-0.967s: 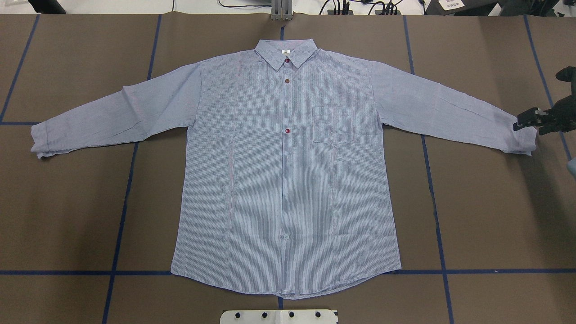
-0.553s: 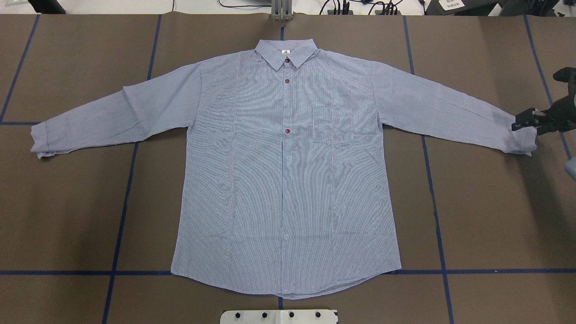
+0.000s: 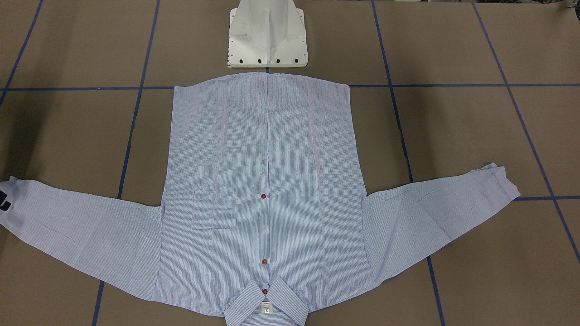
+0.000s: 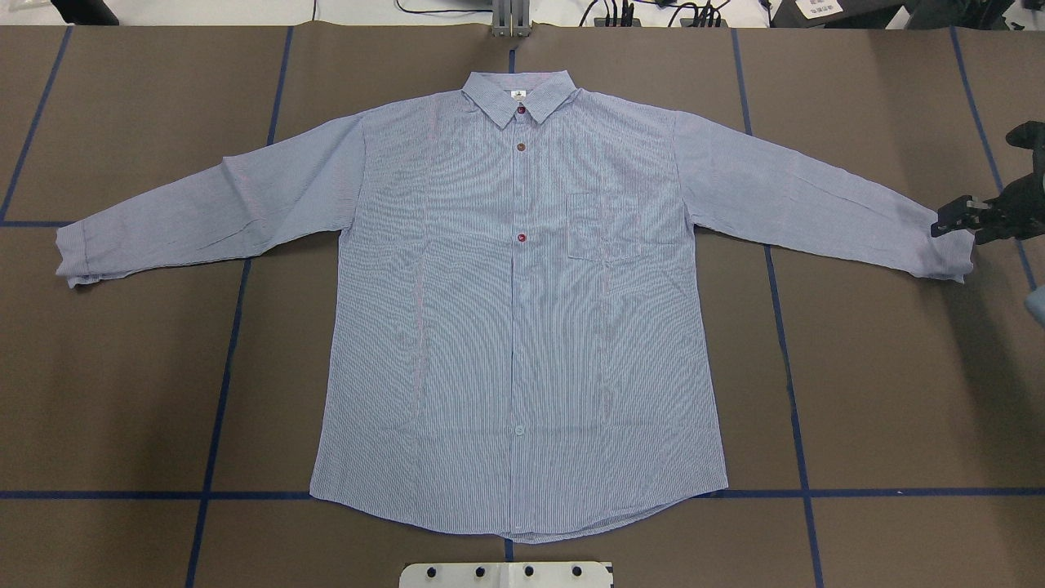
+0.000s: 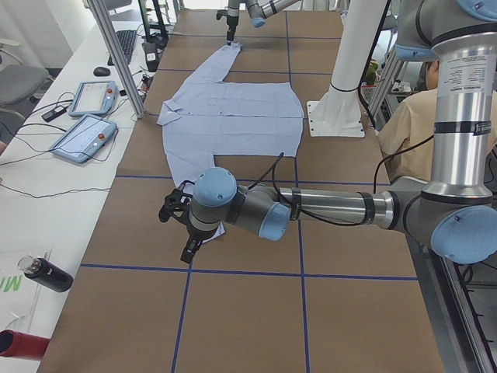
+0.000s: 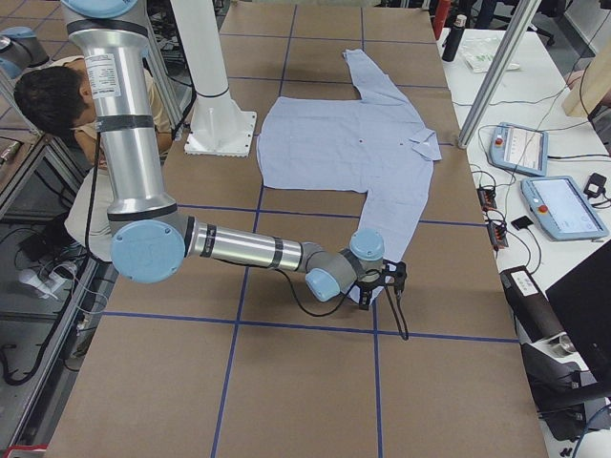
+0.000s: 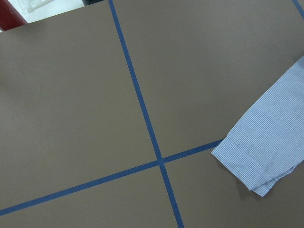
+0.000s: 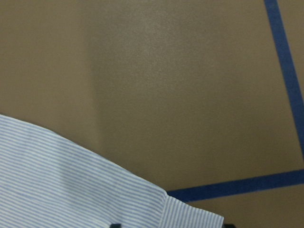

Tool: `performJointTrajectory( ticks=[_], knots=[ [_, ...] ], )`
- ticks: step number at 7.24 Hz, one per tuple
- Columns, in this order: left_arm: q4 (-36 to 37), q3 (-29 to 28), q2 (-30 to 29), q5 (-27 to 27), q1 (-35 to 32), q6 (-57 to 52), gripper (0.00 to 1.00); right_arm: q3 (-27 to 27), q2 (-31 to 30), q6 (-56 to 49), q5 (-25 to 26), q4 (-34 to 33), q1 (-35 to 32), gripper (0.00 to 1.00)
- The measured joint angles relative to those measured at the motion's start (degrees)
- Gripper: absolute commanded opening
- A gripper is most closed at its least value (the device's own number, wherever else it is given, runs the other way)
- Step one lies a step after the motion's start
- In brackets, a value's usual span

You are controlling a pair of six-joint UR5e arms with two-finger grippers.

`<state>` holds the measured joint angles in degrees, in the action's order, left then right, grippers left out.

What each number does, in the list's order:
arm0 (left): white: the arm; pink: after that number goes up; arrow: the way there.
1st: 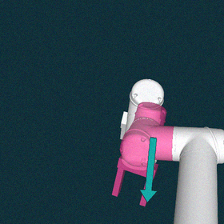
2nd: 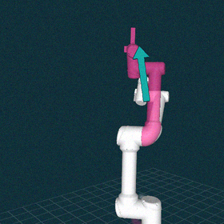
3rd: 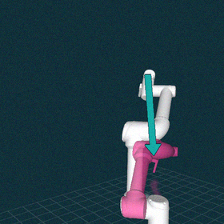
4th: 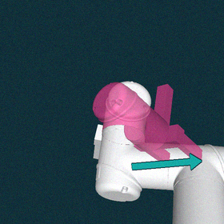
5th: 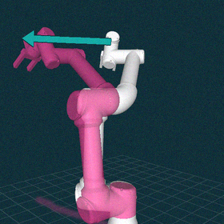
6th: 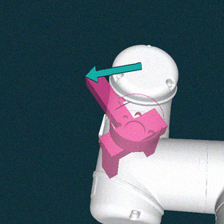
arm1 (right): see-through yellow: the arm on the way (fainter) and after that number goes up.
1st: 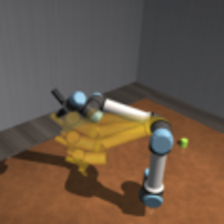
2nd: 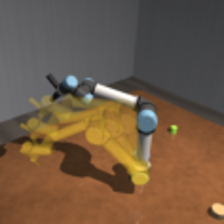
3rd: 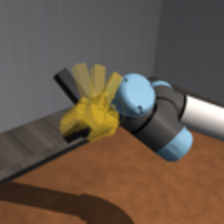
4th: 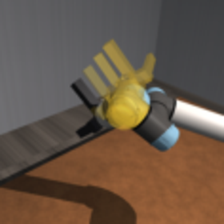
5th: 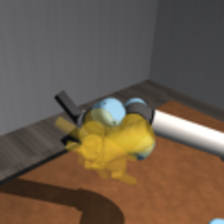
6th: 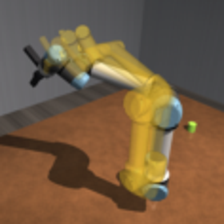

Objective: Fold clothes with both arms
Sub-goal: 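Reach the right gripper to the sleeve cuff nearest it and grasp it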

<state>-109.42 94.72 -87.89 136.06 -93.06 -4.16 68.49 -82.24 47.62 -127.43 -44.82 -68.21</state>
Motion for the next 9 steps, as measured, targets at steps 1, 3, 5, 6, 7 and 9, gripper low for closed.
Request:
performJointTrajectory(
  ticks=[1, 3, 5, 6, 7, 9],
  knots=[
    [0.0, 0.0, 0.0, 0.0, 0.0, 0.0, 1.00, -0.1, 0.1, 0.5, 0.1, 0.0, -0.3, 0.77],
    [0.0, -0.1, 0.0, -0.1, 0.0, 0.0, 1.00, -0.7, 0.8, 1.0, 1.7, -0.1, -0.4, 0.77],
    [0.0, -0.1, 0.0, -0.1, 0.0, 0.0, 1.00, -1.5, 1.4, 1.9, 2.5, -0.1, -0.4, 0.76],
    [0.0, -0.1, 0.0, -0.2, 0.0, 0.0, 1.00, -2.0, 1.5, 2.2, 2.6, 0.0, -0.4, 0.74],
    [0.0, -0.1, 0.0, -0.2, 0.0, 0.0, 1.00, -2.2, 1.5, 2.4, 2.6, 0.0, -0.4, 0.74],
    [0.0, -0.2, 0.0, -0.2, 0.0, 0.0, 1.00, -2.5, 1.5, 2.5, 2.5, -0.1, -0.3, 0.72]
  ],
)
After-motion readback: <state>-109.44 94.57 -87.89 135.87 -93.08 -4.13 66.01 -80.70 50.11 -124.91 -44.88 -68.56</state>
